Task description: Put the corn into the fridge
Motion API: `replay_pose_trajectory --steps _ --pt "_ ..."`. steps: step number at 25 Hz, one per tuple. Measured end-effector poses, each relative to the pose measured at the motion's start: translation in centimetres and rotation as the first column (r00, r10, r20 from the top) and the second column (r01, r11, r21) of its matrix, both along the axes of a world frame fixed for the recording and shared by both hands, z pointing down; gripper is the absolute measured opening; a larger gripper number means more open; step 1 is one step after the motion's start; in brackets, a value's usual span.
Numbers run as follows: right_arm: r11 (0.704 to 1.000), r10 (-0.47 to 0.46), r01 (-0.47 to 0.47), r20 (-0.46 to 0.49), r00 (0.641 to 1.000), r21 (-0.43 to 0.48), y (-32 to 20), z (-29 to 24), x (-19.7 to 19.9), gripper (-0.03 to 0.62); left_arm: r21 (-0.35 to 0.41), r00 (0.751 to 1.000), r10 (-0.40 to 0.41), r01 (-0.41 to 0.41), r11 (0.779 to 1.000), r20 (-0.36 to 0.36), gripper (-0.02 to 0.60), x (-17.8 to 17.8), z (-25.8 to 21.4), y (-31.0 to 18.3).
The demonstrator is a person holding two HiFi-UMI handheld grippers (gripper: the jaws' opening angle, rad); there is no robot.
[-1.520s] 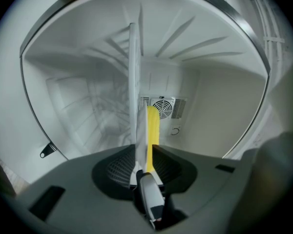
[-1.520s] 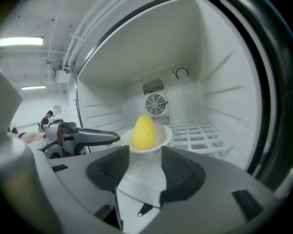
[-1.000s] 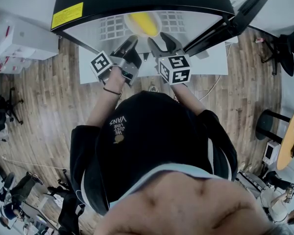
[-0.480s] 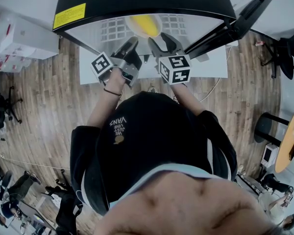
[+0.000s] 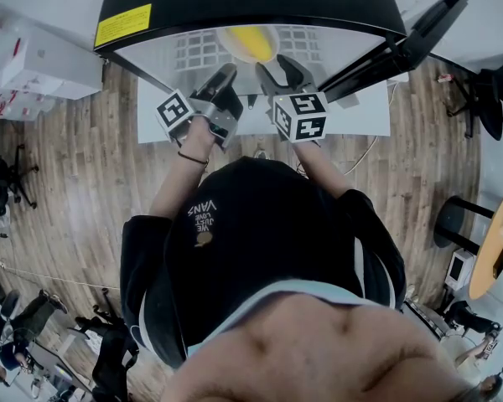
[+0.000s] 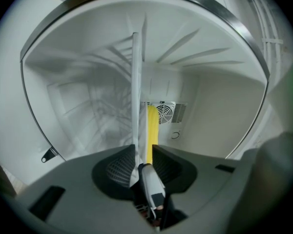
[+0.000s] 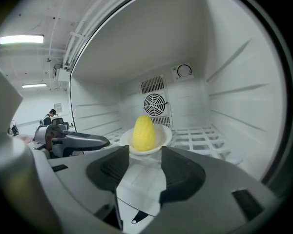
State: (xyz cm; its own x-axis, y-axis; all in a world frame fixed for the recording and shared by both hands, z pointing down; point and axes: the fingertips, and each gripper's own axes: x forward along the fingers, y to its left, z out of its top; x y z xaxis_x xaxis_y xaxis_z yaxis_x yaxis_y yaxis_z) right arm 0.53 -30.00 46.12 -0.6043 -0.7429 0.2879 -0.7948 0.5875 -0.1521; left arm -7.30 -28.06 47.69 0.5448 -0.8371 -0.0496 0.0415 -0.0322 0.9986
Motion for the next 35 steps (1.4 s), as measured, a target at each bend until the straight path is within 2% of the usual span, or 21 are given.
replay_pose_trajectory --steps 12,18,27,31,35 --pt "1.0 0.005 -0.005 0.006 1.0 0.004 0.5 -0.4 -0.7 0.196 0.029 0.999 0.006 -0.007 1.0 0.036 0.087 -0.8 -0.4 0.3" --pt "1.0 0.026 -0.026 0.011 1.0 0.007 0.9 -0.4 -0.2 0.196 0.083 0.993 0.034 -0.044 0.996 0.113 0.087 -0.6 -1.1 0.7" --pt "0.998 0.057 -0.057 0.017 0.998 0.007 2.0 -0.6 0.3 0.195 0.109 0.975 0.056 -0.081 0.991 0.216 0.087 -1.0 -1.5 1.6" --pt "0.997 0.074 -0.074 0.017 0.997 0.01 2.5 -0.8 0.7 0.195 0.166 0.965 0.062 -0.107 0.98 0.254 0.067 -0.6 -2.4 1.8" --pt "0.996 0.089 -0.09 0.018 0.996 0.016 3.0 -0.9 1.1 0.193 0.185 0.948 0.049 -0.112 0.976 0.315 0.043 -1.0 -2.4 2.2"
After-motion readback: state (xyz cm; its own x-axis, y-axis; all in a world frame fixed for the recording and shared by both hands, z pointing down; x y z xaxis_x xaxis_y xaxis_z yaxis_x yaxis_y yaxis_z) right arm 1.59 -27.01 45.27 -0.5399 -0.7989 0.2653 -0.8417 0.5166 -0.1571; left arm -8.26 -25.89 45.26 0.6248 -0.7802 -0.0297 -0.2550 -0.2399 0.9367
